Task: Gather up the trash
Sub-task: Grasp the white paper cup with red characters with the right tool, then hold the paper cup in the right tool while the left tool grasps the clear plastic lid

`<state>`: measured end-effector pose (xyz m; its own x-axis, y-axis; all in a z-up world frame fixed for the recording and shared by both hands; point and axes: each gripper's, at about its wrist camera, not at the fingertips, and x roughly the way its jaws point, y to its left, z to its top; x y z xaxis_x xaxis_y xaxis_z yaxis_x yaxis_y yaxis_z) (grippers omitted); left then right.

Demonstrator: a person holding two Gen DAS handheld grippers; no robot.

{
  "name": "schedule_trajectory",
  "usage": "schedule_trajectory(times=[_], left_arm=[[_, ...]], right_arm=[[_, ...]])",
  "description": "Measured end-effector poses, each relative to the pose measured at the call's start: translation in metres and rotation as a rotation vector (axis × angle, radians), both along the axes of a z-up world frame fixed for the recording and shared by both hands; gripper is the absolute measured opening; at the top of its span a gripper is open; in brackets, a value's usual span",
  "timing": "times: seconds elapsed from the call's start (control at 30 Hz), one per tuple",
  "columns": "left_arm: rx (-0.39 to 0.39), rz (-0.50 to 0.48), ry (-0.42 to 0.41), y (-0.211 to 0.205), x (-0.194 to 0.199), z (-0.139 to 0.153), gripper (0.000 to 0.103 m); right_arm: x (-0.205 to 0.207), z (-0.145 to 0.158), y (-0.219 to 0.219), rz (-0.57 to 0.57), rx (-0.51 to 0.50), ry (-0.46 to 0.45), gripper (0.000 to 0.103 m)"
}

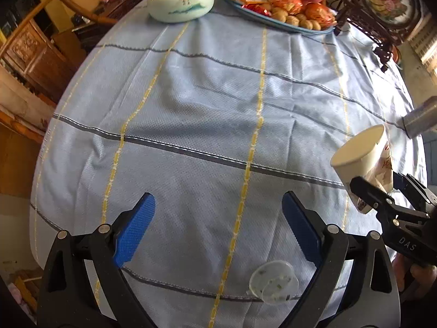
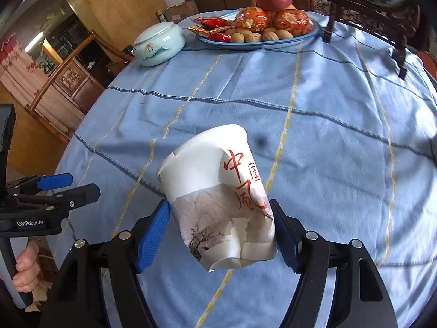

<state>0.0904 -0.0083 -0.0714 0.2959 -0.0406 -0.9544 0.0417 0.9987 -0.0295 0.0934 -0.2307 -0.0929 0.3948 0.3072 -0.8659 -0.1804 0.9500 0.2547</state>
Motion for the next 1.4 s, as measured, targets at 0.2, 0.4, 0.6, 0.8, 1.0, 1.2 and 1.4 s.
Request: schedule_trajectory(times=[0.2,0.4,0.6,0.8,1.0,1.2,1.4], left_arm=[[0.017,-0.031,-0.032,-0.01,-0.013,0.009,0.091],[0.03,-0.062,-0.056,-0.019,-0.027,0.015,0.091],[0.035,-0.081,-0.067,-0.024,-0.045,0.017,0.091],[0.039,-0.088,-0.06,-0.028,-0.066,0.013,0.091],[0.039,-0.077,-0.054,-0.029,-0.085,0.01,0.091],[0.028,-0.053,-0.044,-0.024,-0.098,0.007,0.091],[0.022,-0.057,-0.005,-0.03,-0.11,-0.007,0.091]], right_arm=[[-0.023,0.01,-0.007,-0.03,0.005,-0.009,0.073],[-0.043,0.021,-0.011,-0.051,0.004,-0.033,0.073],[-0.064,0.029,-0.015,-0.063,0.002,-0.052,0.073],[-0.084,0.03,-0.018,-0.068,0.005,-0.052,0.073],[-0.102,0.033,-0.021,-0.064,0.003,-0.059,0.073],[-0.115,0.034,-0.025,-0.062,0.008,-0.06,0.073],[-0.125,0.028,-0.033,-0.066,0.008,-0.046,0.073]])
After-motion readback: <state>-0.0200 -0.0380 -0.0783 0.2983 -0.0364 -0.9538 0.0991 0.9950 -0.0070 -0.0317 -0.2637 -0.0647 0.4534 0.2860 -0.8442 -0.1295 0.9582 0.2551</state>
